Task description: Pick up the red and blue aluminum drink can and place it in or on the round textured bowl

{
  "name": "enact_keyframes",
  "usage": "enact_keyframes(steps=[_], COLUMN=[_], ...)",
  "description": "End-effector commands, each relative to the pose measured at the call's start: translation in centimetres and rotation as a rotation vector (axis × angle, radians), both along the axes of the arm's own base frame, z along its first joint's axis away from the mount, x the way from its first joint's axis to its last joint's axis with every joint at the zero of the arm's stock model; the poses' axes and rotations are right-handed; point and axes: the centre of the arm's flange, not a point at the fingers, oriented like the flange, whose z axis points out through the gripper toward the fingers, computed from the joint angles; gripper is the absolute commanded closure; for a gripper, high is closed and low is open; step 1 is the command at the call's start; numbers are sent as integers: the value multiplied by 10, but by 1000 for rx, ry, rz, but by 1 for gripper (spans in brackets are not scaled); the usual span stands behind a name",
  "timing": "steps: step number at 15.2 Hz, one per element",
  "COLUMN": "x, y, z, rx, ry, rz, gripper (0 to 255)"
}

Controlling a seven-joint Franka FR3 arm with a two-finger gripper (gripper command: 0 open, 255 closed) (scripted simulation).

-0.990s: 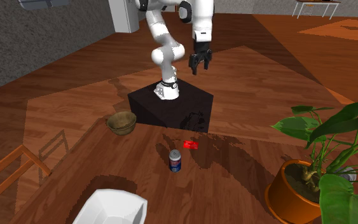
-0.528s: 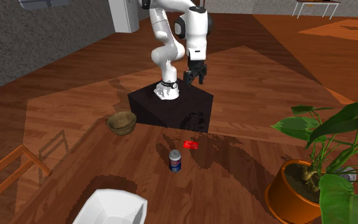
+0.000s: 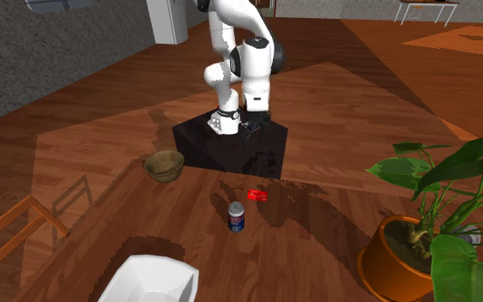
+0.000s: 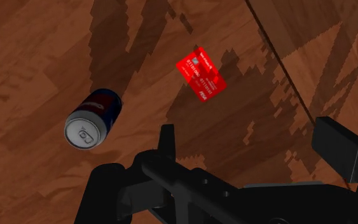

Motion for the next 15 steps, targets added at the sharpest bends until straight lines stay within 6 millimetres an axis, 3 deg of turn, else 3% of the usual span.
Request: enact_keyframes(steps=[1, 15], x=[11, 75], y=[-21, -155], z=[-18, -128], rx=[-2, -7], ry=[4, 27], rz=[6, 34], gripper=[0, 0])
